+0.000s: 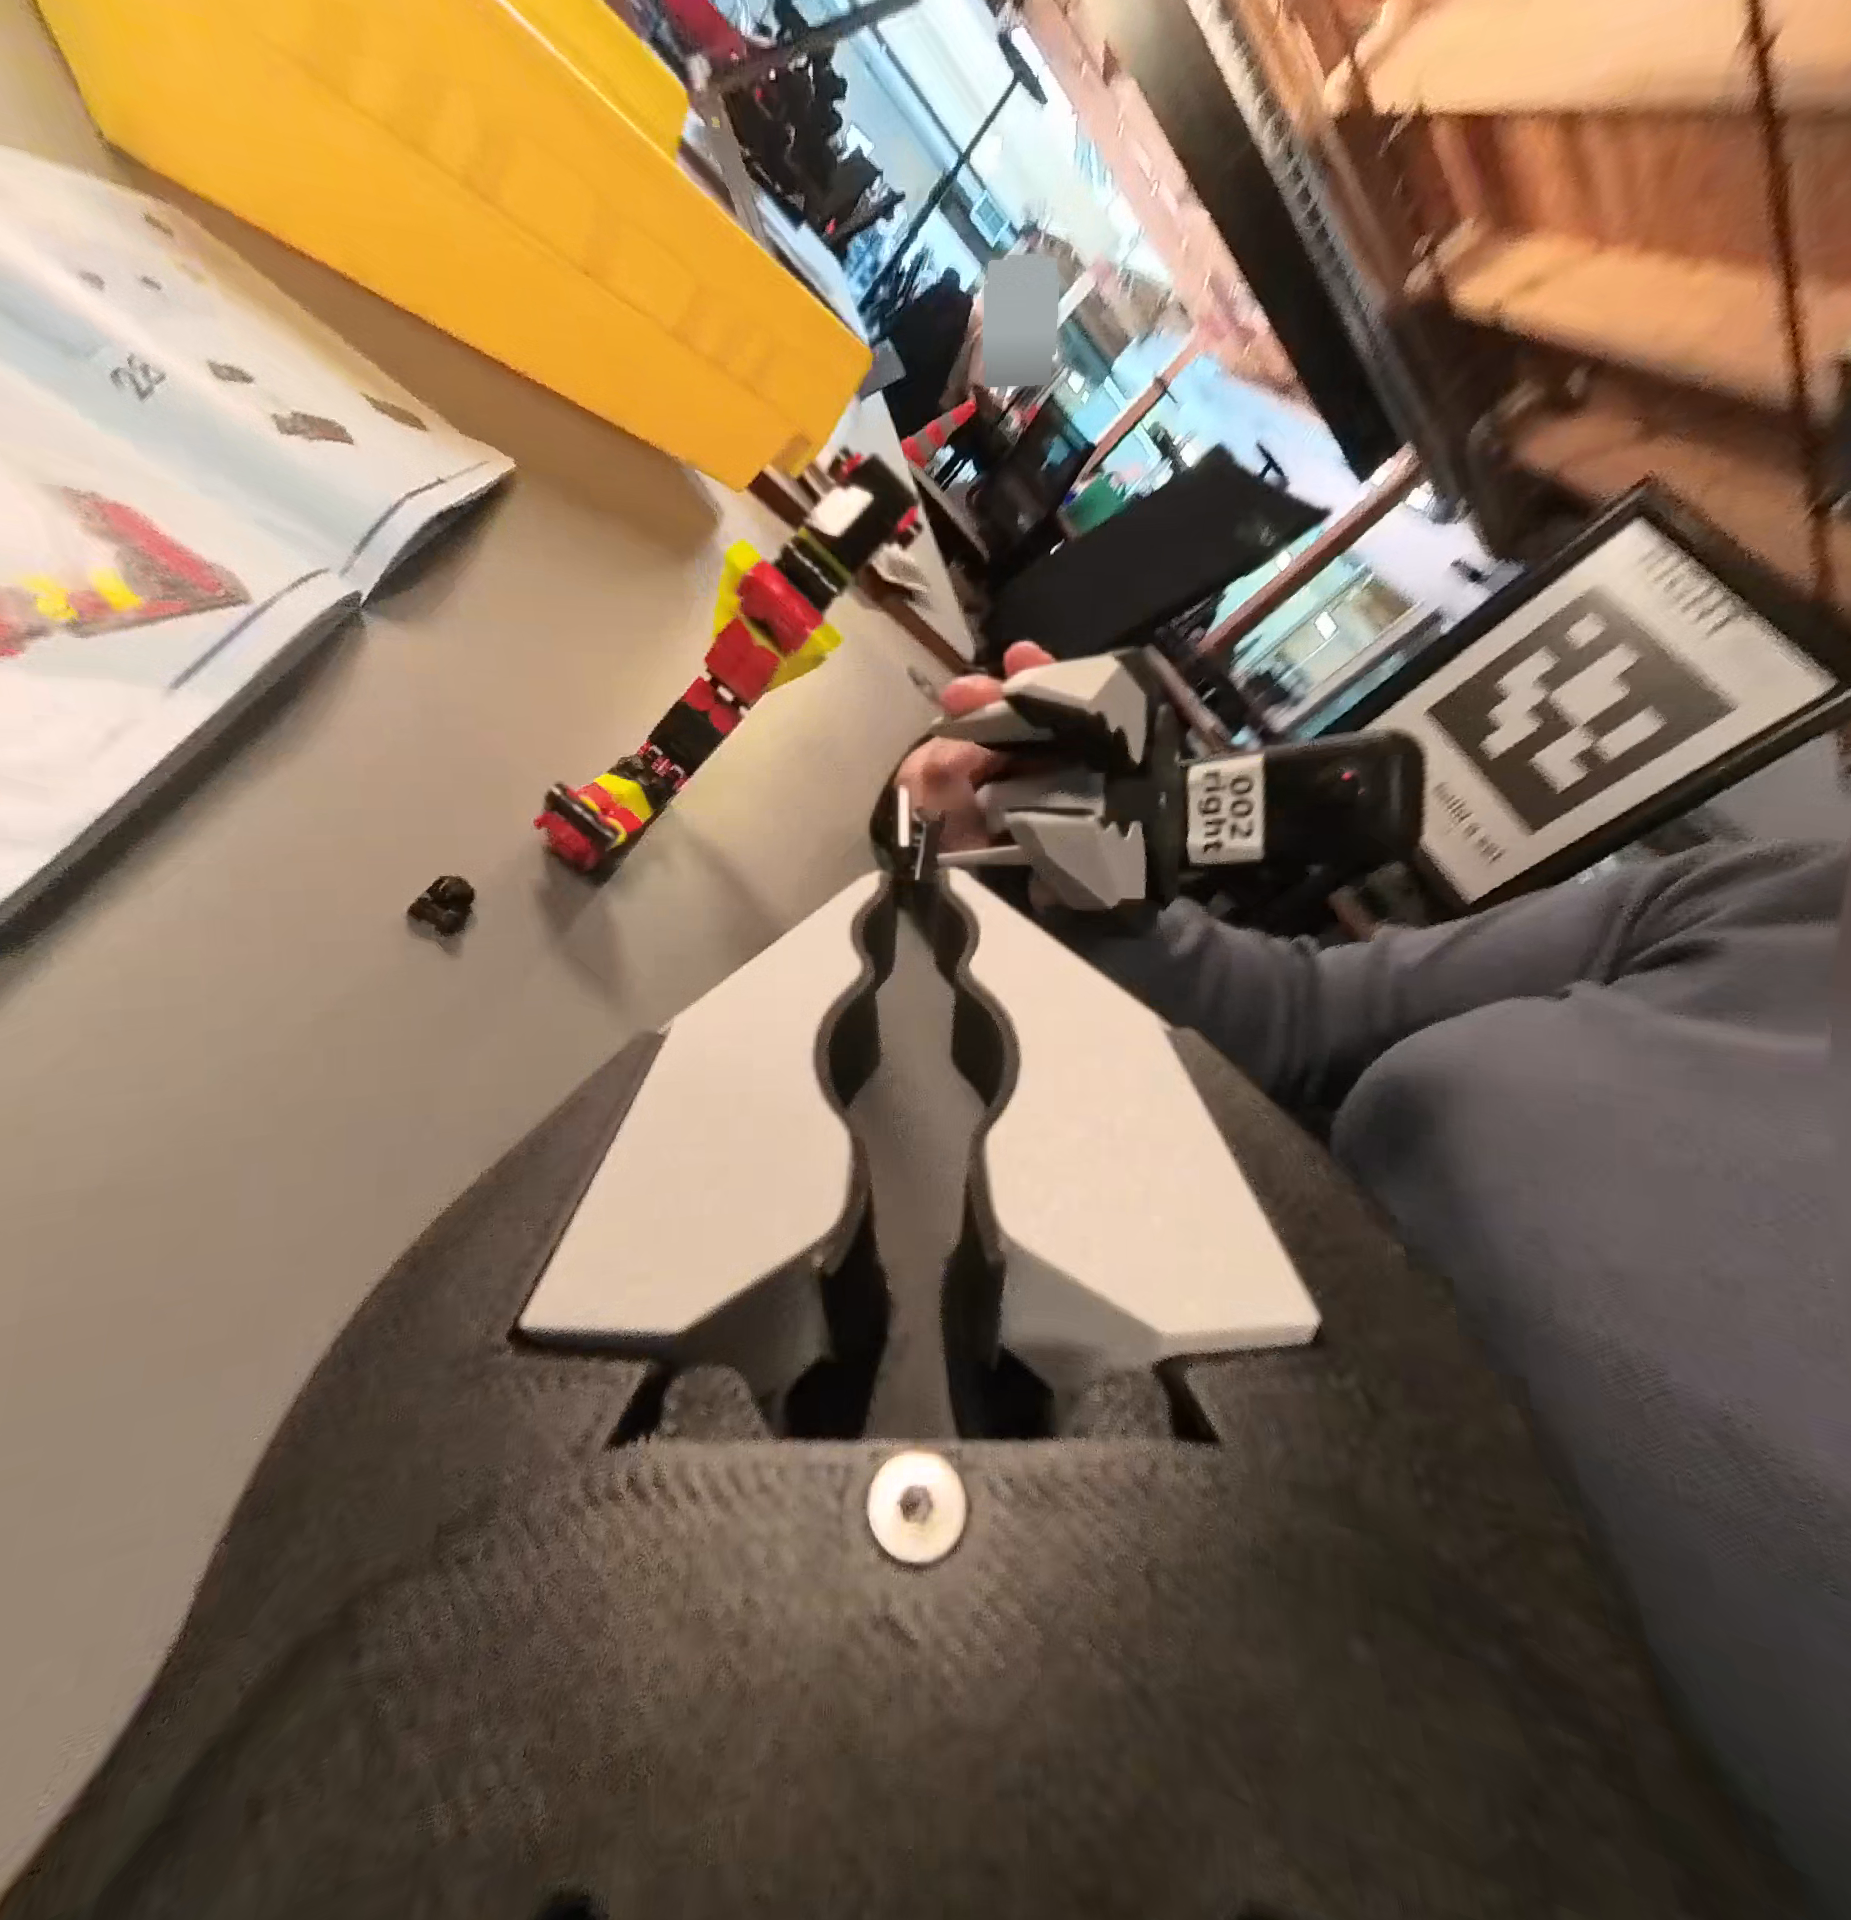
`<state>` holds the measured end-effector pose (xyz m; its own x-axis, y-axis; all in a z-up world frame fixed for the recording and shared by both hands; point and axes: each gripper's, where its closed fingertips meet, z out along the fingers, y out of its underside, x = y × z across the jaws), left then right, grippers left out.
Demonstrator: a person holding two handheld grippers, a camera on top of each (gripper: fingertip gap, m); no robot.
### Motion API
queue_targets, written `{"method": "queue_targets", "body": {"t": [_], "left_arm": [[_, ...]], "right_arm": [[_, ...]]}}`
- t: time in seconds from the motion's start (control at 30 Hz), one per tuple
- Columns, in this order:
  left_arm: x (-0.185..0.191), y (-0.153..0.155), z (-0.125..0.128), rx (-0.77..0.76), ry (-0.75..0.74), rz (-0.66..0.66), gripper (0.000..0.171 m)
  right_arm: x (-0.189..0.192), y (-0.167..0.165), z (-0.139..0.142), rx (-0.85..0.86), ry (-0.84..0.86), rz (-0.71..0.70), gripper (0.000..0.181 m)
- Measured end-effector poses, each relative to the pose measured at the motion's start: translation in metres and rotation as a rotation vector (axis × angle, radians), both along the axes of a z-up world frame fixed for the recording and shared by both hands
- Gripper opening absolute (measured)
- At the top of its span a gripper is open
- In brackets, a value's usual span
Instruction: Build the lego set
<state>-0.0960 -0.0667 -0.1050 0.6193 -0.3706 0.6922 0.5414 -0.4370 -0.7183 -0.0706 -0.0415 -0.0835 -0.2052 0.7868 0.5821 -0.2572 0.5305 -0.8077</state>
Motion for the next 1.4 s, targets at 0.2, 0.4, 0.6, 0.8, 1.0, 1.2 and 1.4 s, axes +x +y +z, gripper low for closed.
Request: {"method": "queue_targets", "body": {"t": [0.2,0.4,0.6,0.8,1.0,1.2,1.4], "left_arm": [[-0.011,0.000,-0.003,-0.044,-0.153,0.030,0.004],[-0.013,-0.001,-0.003,-0.054,-0.183,0.030,0.004],[-0.013,-0.001,-0.004,-0.059,-0.192,0.027,0.004],[-0.012,-0.001,-0.005,-0.072,-0.191,0.019,0.004],[0.006,-0.004,-0.014,-0.149,-0.200,-0.073,0.004],[0.035,-0.016,-0.028,-0.297,-0.284,-0.249,0.005],[0.037,-0.018,-0.029,-0.315,-0.301,-0.272,0.004]], "right_arm": [[0.000,0.011,0.007,-0.023,0.041,-0.052,0.019],[0.000,0.017,0.010,-0.048,0.052,-0.072,0.017],[-0.001,0.018,0.009,-0.050,0.045,-0.078,0.016],[-0.001,0.014,0.005,-0.023,0.033,-0.067,0.016],[-0.002,-0.009,-0.014,0.122,-0.027,0.000,0.019],[0.006,-0.035,-0.031,0.160,-0.152,0.148,0.007],[0.007,-0.042,-0.045,0.104,-0.348,0.252,0.007]]}}
